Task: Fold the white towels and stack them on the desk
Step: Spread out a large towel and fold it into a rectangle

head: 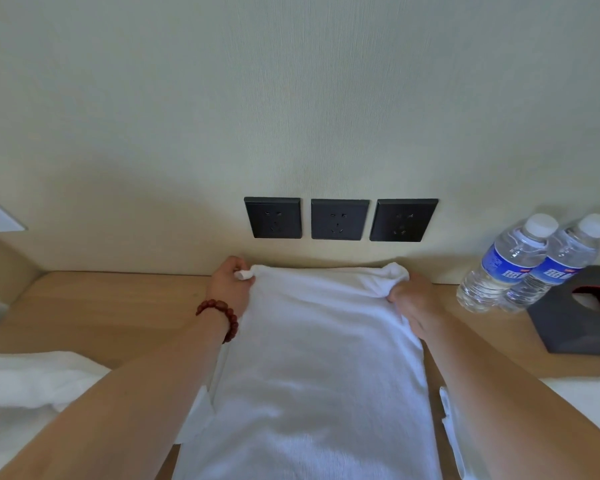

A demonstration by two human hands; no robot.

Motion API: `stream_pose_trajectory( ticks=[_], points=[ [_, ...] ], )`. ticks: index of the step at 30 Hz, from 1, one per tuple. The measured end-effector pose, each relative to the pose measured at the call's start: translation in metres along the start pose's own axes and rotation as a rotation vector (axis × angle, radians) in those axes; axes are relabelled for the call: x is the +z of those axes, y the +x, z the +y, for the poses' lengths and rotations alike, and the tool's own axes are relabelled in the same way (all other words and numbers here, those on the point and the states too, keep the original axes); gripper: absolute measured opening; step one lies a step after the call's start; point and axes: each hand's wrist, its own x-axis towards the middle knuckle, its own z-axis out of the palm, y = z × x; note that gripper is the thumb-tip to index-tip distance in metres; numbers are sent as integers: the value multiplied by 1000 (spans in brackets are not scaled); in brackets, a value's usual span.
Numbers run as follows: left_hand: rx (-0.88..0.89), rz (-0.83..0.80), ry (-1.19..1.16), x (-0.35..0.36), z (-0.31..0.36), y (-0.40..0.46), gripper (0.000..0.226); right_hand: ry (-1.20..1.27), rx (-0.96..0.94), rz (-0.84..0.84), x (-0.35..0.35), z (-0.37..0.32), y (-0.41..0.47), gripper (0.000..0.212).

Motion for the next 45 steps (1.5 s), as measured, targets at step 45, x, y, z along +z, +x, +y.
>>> stream_pose_trajectory(
  ticks=[45],
  points=[
    [126,56,436,-11,-47,-63,16,762,96,52,2,56,-53,11]
  ],
)
